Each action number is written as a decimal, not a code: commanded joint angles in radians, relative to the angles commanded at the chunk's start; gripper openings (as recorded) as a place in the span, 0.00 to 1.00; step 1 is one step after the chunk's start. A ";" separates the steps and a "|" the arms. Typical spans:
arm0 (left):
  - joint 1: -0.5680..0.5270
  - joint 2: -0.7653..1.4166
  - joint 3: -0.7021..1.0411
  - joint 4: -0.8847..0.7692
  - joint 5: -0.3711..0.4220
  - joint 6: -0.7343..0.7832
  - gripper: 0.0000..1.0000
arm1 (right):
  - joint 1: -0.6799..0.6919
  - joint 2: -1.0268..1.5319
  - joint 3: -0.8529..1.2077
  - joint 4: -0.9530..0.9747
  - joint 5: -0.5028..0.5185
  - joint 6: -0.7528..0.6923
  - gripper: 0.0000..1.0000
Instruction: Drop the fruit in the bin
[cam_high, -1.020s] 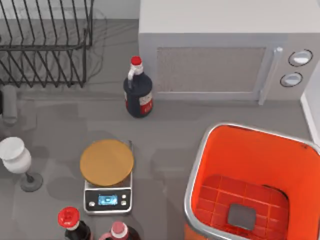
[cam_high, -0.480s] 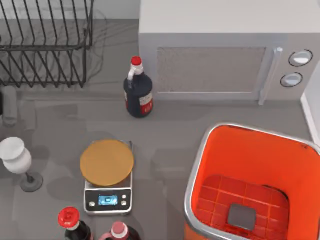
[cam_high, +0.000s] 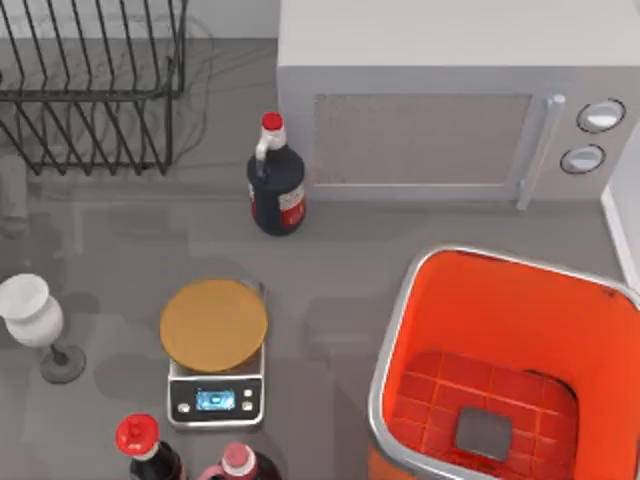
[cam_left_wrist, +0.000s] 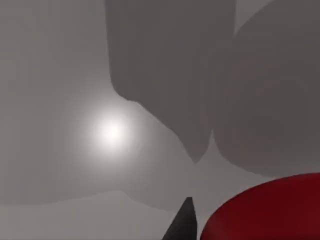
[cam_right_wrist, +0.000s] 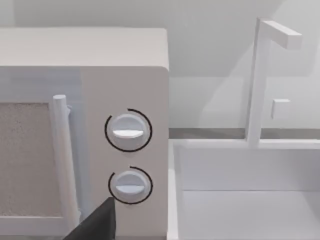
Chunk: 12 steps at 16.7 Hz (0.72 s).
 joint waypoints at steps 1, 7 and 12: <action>0.001 -0.008 0.037 -0.045 0.000 0.000 0.00 | 0.000 0.000 0.000 0.000 0.000 0.000 1.00; -0.008 -0.077 0.294 -0.404 0.001 0.001 0.00 | 0.000 0.000 0.000 0.000 0.000 0.000 1.00; -0.009 -0.108 0.368 -0.484 0.002 -0.006 0.00 | 0.000 0.000 0.000 0.000 0.000 0.000 1.00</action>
